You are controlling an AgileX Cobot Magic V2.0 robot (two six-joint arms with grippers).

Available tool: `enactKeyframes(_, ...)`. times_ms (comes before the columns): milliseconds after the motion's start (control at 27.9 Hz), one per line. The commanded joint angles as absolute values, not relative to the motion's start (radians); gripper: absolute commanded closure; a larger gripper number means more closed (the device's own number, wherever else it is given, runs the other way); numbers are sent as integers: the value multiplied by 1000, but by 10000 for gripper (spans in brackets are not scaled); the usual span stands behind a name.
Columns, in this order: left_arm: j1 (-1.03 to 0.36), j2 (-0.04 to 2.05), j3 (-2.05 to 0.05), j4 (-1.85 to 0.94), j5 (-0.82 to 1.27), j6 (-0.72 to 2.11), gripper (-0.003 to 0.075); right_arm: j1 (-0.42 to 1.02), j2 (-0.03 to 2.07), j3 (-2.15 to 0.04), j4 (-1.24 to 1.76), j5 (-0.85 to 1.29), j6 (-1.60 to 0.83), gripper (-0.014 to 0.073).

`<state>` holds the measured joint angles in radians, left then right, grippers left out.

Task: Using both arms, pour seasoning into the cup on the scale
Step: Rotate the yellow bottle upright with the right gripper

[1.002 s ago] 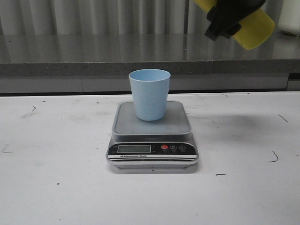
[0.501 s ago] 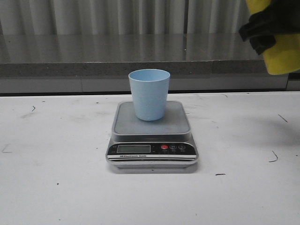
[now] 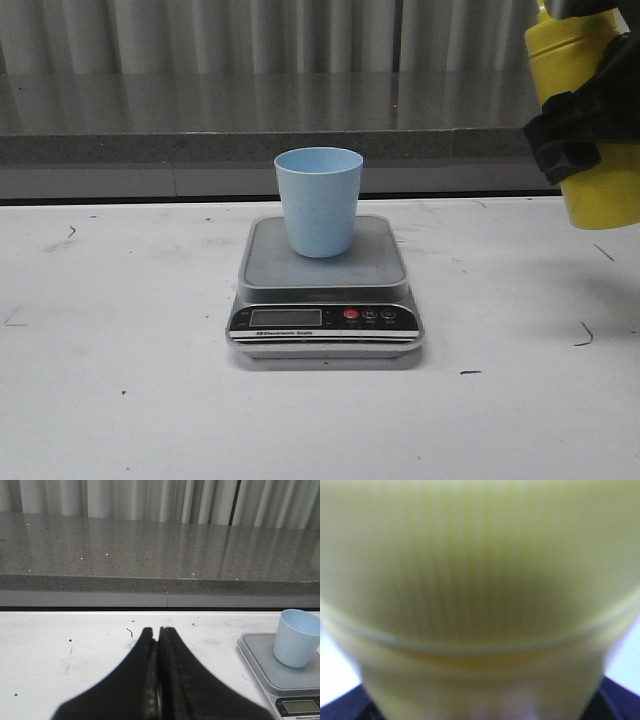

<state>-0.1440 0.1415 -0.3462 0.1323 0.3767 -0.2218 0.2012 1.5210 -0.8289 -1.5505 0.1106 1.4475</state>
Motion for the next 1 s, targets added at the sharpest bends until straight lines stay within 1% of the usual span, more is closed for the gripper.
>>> enactKeyframes(0, -144, 153, -372, 138, 292, -228, 740, 192, 1488, -854, -1591, 131, 1455, 375)
enactKeyframes(286, -144, 153, -372, 138, 292, -228, 740, 192, 1551, -854, -1604, 125, 1493, 375)
enactKeyframes(573, -144, 153, -372, 138, 292, -228, 740, 192, 1529, -854, -1729, 89, 1493, 375)
enactKeyframes(966, -144, 153, -372, 138, 292, -228, 740, 192, 1525, -854, -1734, 97, 1531, 375)
